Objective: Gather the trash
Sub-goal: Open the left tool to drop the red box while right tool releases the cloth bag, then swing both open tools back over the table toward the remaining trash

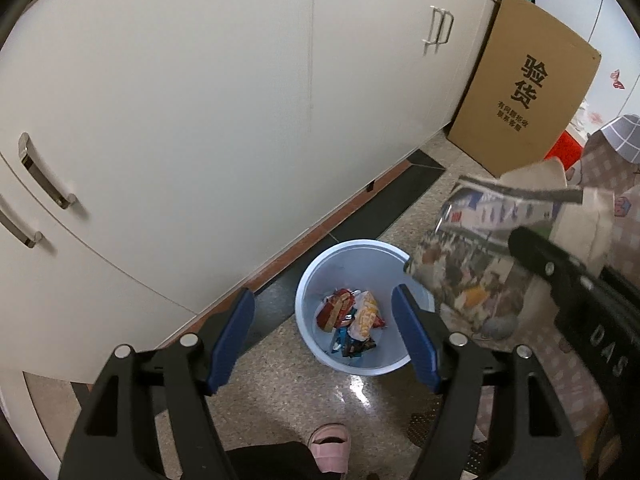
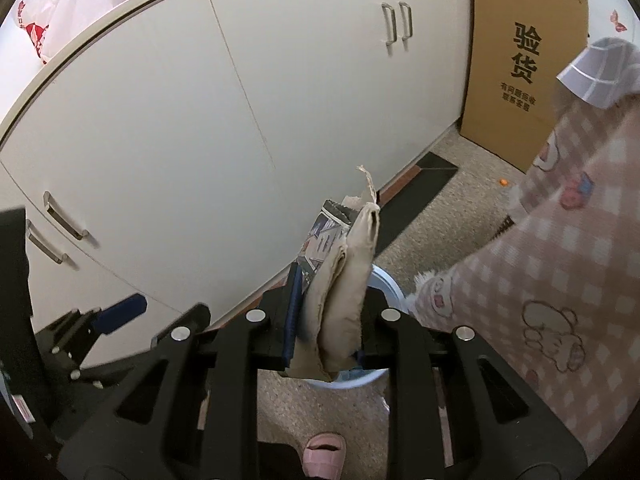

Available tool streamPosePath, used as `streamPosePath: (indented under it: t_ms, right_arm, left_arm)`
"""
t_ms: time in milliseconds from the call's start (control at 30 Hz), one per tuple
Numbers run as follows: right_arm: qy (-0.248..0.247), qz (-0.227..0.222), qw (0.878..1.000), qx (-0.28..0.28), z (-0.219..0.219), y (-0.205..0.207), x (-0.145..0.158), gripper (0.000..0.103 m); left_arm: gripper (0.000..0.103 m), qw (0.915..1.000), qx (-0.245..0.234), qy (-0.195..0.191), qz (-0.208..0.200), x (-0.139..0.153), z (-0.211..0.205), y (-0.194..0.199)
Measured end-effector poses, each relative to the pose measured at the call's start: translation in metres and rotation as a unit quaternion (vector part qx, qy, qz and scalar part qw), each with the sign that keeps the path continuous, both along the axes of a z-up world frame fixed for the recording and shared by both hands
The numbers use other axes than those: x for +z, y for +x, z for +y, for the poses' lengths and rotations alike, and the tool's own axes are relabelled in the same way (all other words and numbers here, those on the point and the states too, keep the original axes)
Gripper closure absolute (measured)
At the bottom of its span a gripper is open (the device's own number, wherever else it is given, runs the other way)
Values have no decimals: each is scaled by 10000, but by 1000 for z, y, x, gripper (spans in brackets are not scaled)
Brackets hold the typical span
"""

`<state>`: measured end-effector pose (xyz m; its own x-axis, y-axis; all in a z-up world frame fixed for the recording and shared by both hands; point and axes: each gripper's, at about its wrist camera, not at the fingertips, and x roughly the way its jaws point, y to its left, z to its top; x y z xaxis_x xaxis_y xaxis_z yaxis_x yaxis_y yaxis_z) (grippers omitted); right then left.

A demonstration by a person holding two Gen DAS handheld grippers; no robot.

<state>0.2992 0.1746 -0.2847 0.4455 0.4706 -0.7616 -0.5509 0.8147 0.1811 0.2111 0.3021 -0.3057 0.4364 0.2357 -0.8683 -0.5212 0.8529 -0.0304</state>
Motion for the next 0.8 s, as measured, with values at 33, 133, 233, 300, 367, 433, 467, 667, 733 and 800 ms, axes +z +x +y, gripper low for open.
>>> streamPosePath:
  t_ms: [33,133,233,300,367,433,467,667,733,800]
  right_arm:
    - [3,-51,10000,10,3,1,0,71]
    - [80,-187,9998,72,8,4,0,40]
    - [83,-197,9997,100,10,5,2,40]
    - [115,-189,9997,57,7,4,4,40]
    - [117,-184,9998,12,2,2,7,40]
    - [121,-202,9997,-48,-3,0,12,40]
    - [125,-198,9997,-67,-5,-1,14,40]
    - [222,-220,9994,-176,-17,-12,35,40]
    - [282,-255,9992,-160,-21,-17,45,40]
    - [370,-288,9988,-140,-25,-23,57,40]
  left_arm:
    - [33,10000,21,3,5,-1,1,-1]
    - [33,10000,81,17,32,-2,4,-2]
    - [33,9999,94,27,33,0,3,-1]
    - [33,10000,89,44,12,2,2,-1]
    - [33,9999,90,58,-36,6,1,-3]
    - [33,9999,94,70,-92,13,-1,-4]
    - [33,9998,93,77,-125,16,-2,-6]
    - [30,9993,60,163,-332,41,-10,-16]
    - [30,9988,67,222,-425,53,-13,-19]
    - [30,9981,77,290,-537,65,-15,-25]
